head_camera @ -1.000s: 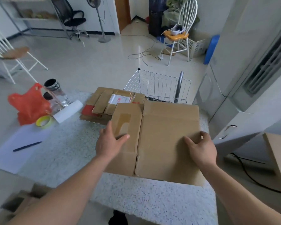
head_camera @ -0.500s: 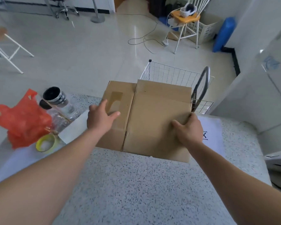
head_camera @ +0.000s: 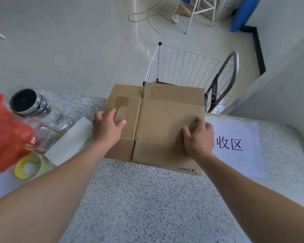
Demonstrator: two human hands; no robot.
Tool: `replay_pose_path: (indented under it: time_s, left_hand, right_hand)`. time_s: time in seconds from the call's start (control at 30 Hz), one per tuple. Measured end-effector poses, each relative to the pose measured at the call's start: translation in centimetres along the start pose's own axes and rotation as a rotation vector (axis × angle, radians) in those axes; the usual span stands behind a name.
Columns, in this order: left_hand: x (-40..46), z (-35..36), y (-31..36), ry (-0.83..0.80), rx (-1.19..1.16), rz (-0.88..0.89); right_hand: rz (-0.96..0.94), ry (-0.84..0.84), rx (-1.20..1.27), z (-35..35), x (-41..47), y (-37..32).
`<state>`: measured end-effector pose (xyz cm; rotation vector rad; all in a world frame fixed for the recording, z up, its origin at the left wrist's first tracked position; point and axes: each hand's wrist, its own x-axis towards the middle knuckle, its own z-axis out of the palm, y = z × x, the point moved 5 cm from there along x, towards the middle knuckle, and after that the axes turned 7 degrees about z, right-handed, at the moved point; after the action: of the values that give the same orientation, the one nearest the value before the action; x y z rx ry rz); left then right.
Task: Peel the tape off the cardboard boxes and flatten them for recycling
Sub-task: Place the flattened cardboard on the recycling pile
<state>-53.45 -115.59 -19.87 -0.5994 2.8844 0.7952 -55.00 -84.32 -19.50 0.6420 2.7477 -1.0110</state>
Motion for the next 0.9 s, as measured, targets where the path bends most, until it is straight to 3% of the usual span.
replay_pose_path:
  time_s: [0.07, 0.17, 0.27, 0.33, 0.43, 0.6, 0.9]
  left_hand:
    - [0.1, 0.5, 0.4, 0.001, 0.061, 0.017]
    - [0.3, 0.9, 2.8, 0.028, 0.217, 0.207]
    - [0.3, 2.1, 4.7, -0.061, 0.386, 0.372]
    - [-0.1, 3.5, 5.2, -0.125, 0.439, 0.419]
    - [-1.0, 5.5, 5.4, -0.17, 0.448, 0.424]
    - [-1.4, 6.7, 5.2, -0.144, 0.453, 0.391]
    - [-1.5, 7.2, 5.1, -0.081, 0.443, 0.378]
  right_hand:
    - [-0.038, 0.041, -0.032, 0.6, -0.4, 0.6]
    - [-0.055, 0.047, -0.04, 1.0, -0.9, 1.4]
    - [-0.051, 0.041, -0.018, 0.4, -1.1, 1.6]
    - [-0.161, 0.102, -0.143, -0.1, -1.2, 0.9]
    - [-0.354, 0.056, -0.348, 0.9, -1.0, -0.7]
    - [-0.418, -0.071, -0.563, 3.2, 0.0, -0.2]
    - [-0.44, -0.003, -0.547, 3.9, 0.3, 0.5]
